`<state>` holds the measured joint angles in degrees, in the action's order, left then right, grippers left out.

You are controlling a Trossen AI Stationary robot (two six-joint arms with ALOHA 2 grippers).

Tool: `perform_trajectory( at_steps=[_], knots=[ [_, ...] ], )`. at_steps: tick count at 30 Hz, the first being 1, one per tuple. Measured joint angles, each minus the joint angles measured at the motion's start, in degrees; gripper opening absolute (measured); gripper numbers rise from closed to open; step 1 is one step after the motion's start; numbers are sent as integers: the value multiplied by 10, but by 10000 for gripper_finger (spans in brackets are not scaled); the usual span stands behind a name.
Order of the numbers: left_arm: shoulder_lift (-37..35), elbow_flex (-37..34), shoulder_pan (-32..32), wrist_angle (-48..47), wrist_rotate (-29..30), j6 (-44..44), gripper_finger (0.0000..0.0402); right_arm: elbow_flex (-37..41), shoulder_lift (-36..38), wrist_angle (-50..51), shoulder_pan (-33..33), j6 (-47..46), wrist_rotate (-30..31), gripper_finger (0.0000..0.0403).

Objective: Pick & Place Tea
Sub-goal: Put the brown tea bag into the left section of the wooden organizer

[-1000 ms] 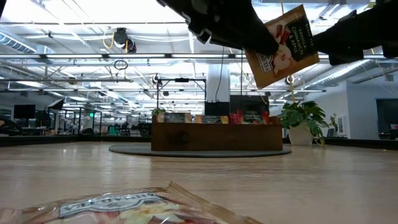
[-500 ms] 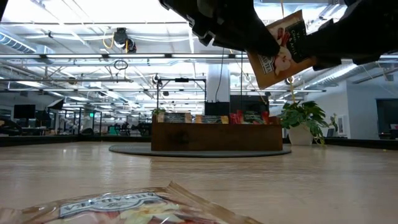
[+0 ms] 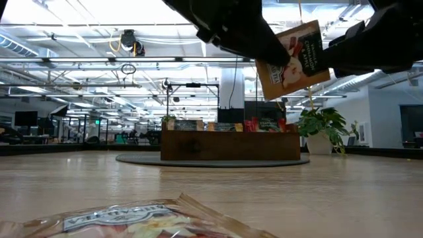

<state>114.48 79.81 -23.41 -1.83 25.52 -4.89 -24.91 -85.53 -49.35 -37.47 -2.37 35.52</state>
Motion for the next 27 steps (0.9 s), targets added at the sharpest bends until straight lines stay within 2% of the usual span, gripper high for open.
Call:
perform_trajectory(
  at_steps=[11, 16, 18, 21, 27],
  knots=[
    [0, 0, -7, 10, 30, 12, 204, 0, 7, 1, 10, -12, -43, 0],
    [0, 0, -8, 11, 22, 39, 236, 0, 7, 4, 22, -15, -76, 0],
    [0, 0, -7, 8, 4, 47, 230, 0, 7, 5, 26, -15, -88, 0],
    [0, 0, -1, 6, -26, 61, 193, 0, 7, 6, 28, -11, -87, 0],
    [0, 0, 8, 3, -46, 76, 60, 0, 7, 10, 31, -4, -88, 0]
  ],
)
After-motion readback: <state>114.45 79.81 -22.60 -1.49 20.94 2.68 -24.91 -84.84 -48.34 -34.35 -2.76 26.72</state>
